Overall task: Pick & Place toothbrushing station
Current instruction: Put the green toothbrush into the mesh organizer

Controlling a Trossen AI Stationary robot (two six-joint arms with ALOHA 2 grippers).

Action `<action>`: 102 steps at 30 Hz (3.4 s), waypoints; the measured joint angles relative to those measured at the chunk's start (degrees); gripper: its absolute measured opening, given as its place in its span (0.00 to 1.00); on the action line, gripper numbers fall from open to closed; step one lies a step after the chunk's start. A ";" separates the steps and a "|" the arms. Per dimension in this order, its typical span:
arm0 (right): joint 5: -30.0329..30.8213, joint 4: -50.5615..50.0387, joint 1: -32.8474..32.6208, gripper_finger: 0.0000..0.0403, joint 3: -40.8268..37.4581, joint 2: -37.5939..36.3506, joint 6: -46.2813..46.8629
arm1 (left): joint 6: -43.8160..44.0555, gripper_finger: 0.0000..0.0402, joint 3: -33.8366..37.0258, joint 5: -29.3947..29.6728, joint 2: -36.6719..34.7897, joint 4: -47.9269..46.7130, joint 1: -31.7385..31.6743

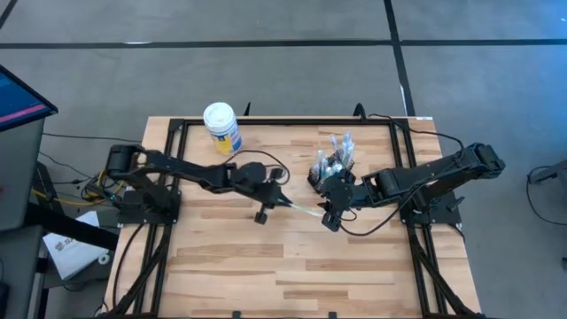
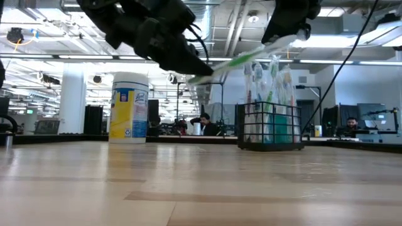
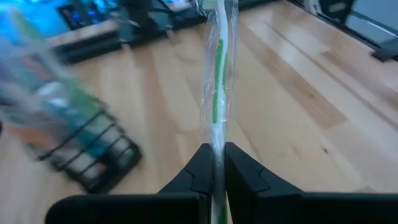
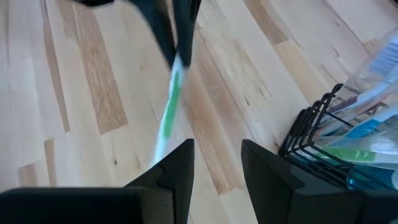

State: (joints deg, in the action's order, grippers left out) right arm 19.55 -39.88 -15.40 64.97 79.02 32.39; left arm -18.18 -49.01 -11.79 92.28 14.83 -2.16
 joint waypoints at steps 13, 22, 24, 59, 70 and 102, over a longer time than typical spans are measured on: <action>0.25 4.51 0.15 0.31 0.01 0.00 -5.62 | 0.42 0.03 7.50 0.62 -9.27 0.33 -4.08; 0.23 6.14 0.09 0.31 0.00 0.00 -7.26 | 0.92 0.03 8.56 2.68 -9.61 0.22 -7.19; 0.58 6.26 0.04 0.31 0.00 0.00 -7.52 | 0.95 0.03 8.57 2.66 -9.59 0.26 -8.01; 16.50 25.90 0.21 0.31 0.00 0.00 -17.51 | 11.62 0.03 18.39 -1.65 -27.26 20.49 -10.46; 16.50 38.35 3.35 0.31 0.04 1.60 -26.23 | 11.63 0.03 18.88 -1.64 -28.12 21.09 -10.09; 11.63 52.67 5.18 0.31 -0.02 5.75 -35.47 | 11.61 0.03 18.88 -1.62 -28.08 21.30 -10.09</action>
State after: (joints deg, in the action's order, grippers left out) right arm 31.18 12.79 -10.22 64.95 84.77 -3.08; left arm -6.57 -30.13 -13.41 64.20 36.13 -12.25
